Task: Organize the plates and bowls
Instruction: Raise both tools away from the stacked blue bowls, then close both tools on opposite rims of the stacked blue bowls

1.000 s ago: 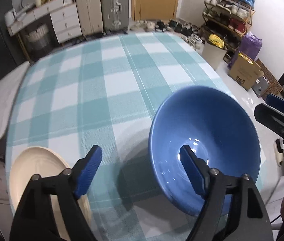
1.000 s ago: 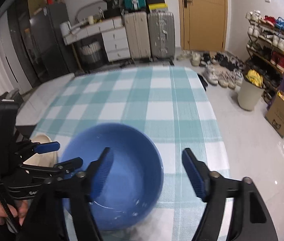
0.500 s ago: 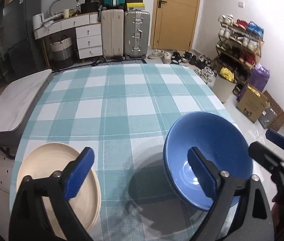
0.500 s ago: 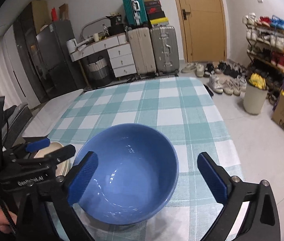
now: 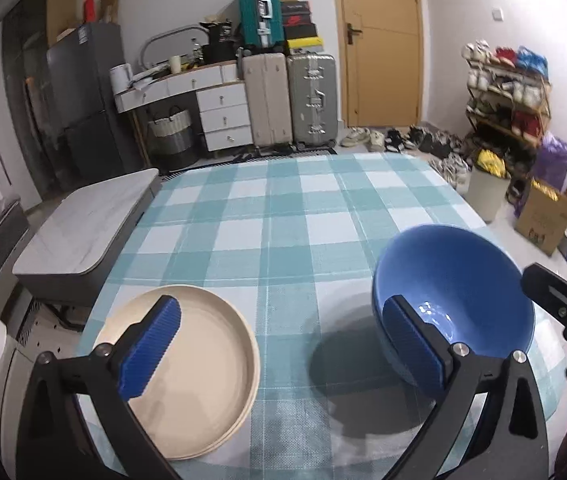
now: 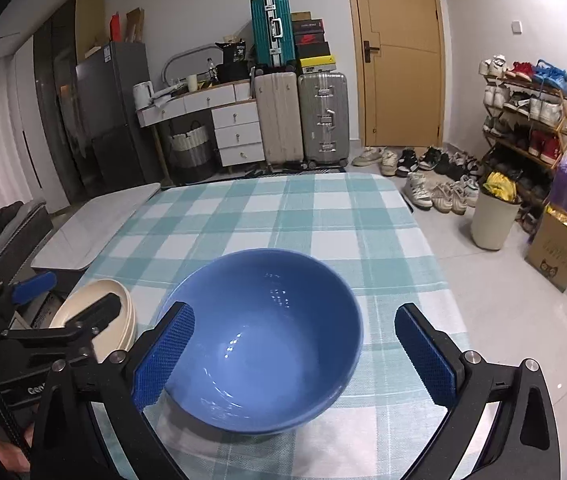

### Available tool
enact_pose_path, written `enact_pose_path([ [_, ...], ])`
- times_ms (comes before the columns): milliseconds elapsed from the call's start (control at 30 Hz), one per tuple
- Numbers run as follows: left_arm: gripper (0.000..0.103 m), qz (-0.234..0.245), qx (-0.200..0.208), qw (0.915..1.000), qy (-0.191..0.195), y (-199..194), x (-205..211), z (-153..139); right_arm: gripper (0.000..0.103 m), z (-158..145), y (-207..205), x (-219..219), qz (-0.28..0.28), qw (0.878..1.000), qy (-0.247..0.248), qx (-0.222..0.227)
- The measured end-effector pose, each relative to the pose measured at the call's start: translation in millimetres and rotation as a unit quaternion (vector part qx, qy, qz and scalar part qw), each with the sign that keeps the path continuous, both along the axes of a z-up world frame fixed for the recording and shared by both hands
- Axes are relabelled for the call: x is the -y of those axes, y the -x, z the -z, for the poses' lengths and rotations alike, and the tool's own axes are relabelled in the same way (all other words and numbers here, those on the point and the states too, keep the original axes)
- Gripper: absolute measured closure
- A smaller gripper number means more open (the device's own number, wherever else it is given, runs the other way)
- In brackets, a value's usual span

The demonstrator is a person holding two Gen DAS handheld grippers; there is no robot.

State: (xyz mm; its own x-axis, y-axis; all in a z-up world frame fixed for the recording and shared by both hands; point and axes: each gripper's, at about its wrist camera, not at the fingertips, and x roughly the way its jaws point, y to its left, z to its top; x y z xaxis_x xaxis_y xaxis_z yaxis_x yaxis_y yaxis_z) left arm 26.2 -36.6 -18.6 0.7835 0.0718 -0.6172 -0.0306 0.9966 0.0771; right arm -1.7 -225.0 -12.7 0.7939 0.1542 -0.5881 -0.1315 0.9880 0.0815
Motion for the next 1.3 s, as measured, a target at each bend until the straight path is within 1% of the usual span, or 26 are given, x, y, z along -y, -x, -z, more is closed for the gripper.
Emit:
enact_pose_path([
  [33,0.001,-0.003,0.007,1.0000,0.006,2,-4,-2,0.001,-1,1,2,0.002,1.000,-0.005,-0.002],
  [100,0.001,-0.002,0.007,0.9999,0.014,5,-8,-4,0.001,-3,3,4,0.008,1.000,-0.004,0.000],
  [200,0.001,-0.006,0.008,0.9999,0.013,5,-11,-6,0.001,-7,4,4,0.013,1.000,0.005,0.007],
  [300,0.001,-0.004,-0.001,0.9999,0.013,2,-10,-4,0.001,-7,5,2,0.012,1.000,0.005,0.009],
  [400,0.001,0.000,-0.010,0.9997,0.020,-3,-11,-1,0.001,-4,4,0,0.007,1.000,0.010,0.004],
  [467,0.001,0.006,-0.022,0.9995,0.023,-7,-9,2,0.001,-2,-1,1,0.008,1.000,0.016,-0.004],
  [533,0.001,0.012,-0.042,0.9988,0.024,-16,-7,7,0.001,1,-7,5,0.012,1.000,0.018,-0.017],
  [633,0.001,0.036,-0.075,0.9960,0.033,-31,-2,14,0.001,5,-20,18,0.021,0.999,0.002,-0.042],
  [700,0.001,0.047,-0.101,0.9932,0.035,-43,2,20,0.001,10,-31,30,0.024,0.997,-0.025,-0.064],
  [867,0.001,0.083,-0.168,0.9815,0.040,-76,18,35,0.001,27,-54,54,0.035,0.989,-0.070,-0.125],
  [933,0.001,0.098,-0.191,0.9764,0.026,-84,26,40,0.001,37,-64,61,0.026,0.983,-0.091,-0.156],
  [967,0.001,0.111,-0.200,0.9732,0.023,-87,31,42,0.001,41,-67,63,0.023,0.980,-0.100,-0.169],
  [1000,0.001,0.128,-0.214,0.9682,0.018,-90,36,45,0.001,46,-71,66,0.020,0.977,-0.111,-0.183],
  [1067,0.001,0.147,-0.241,0.9592,0.013,-96,40,49,0.001,56,-77,71,0.016,0.970,-0.130,-0.207],
  [1100,0.002,0.153,-0.249,0.9562,0.010,-98,41,51,0.001,60,-80,72,0.013,0.967,-0.135,-0.215],
  [1167,0.002,0.159,-0.259,0.9528,-0.001,-105,42,50,0.001,64,-82,69,0.005,0.968,-0.117,-0.221],
  [1200,0.002,0.164,-0.263,0.9507,-0.003,-108,42,48,0.001,64,-83,65,0.002,0.971,-0.098,-0.220],
  [1233,0.002,0.171,-0.270,0.9474,-0.002,-113,41,49,0.001,66,-84,62,-0.004,0.971,-0.091,-0.222],
  [1267,0.002,0.180,-0.280,0.9430,-0.001,-116,41,51,0.001,68,-85,61,-0.011,0.970,-0.090,-0.226],
  [1300,0.002,0.190,-0.297,0.9359,0.000,-120,42,54,0.001,71,-88,61,-0.016,0.968,-0.096,-0.233],
])
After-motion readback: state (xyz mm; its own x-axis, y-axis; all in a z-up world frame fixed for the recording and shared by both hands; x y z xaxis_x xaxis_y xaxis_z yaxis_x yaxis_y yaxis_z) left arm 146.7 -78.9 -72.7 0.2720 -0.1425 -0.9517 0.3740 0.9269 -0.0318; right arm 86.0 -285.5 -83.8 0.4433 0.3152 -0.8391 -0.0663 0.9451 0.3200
